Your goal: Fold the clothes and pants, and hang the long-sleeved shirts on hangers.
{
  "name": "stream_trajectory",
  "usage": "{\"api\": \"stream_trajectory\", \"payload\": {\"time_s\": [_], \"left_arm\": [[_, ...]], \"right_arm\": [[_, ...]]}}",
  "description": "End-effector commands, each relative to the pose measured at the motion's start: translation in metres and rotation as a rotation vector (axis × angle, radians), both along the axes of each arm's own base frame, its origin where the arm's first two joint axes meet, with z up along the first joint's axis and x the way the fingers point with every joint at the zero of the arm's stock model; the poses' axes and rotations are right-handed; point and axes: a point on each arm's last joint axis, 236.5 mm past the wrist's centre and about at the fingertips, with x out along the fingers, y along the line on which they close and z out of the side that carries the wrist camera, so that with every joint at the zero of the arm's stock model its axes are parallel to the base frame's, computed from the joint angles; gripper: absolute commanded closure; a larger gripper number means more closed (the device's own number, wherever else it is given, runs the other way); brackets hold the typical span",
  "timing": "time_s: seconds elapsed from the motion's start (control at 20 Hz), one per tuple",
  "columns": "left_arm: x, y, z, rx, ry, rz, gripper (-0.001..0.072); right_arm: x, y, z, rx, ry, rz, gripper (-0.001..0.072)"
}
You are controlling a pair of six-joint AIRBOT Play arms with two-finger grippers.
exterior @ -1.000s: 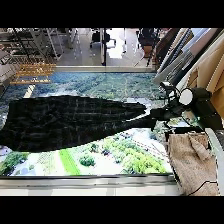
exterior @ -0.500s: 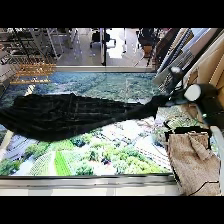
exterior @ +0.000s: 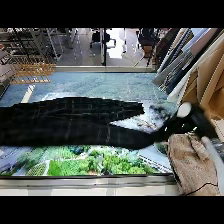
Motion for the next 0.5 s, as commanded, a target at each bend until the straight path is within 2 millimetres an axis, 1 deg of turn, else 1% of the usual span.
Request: {"api": "stream_trajectory", "payload": {"time_s": [0.0,0.05,0.1,0.15,0.2,0.25,0.3,0.35,0.4,0.45], "left_arm": [[-0.055,-0.007,-0.049,-0.016,0.169,-0.078,0.0692],[-0.061,-0.005,-0.054,-0.015,0.194,-0.078,0.0691],[-0.063,-0.002,-0.057,-0.007,0.203,-0.076,0.0691],[-0.064,0.001,-0.058,0.007,0.208,-0.071,0.0688],[-0.063,0.004,-0.058,0.019,0.204,-0.064,0.0677],[-0.061,0.006,-0.058,0.027,0.201,-0.061,0.0664],[-0.059,0.009,-0.058,0.039,0.198,-0.056,0.0466],[-0.056,0.012,-0.058,0.048,0.194,-0.033,0.0088],[-0.053,0.019,-0.057,0.052,0.192,0.021,-0.001],[-0.047,0.022,-0.052,0.055,0.175,0.049,-0.001]], "right_arm": [[-0.088,0.012,-0.05,0.043,0.278,0.052,0.0406],[-0.092,0.007,-0.054,0.014,0.294,0.036,0.0336],[-0.087,0.001,-0.057,-0.02,0.279,0.017,0.031],[-0.076,-0.004,-0.059,-0.051,0.242,-0.006,0.0288],[-0.057,-0.007,-0.06,-0.072,0.176,-0.038,0.0282],[-0.035,-0.007,-0.061,-0.083,0.098,-0.088,0.0282],[-0.002,-0.006,-0.059,-0.081,-0.015,-0.156,0.0282],[0.033,-0.005,-0.053,-0.07,-0.13,-0.246,0.0283],[0.075,-0.005,-0.041,-0.047,-0.27,-0.357,0.0284],[0.117,-0.009,-0.023,-0.02,-0.411,-0.475,0.0285]]}}
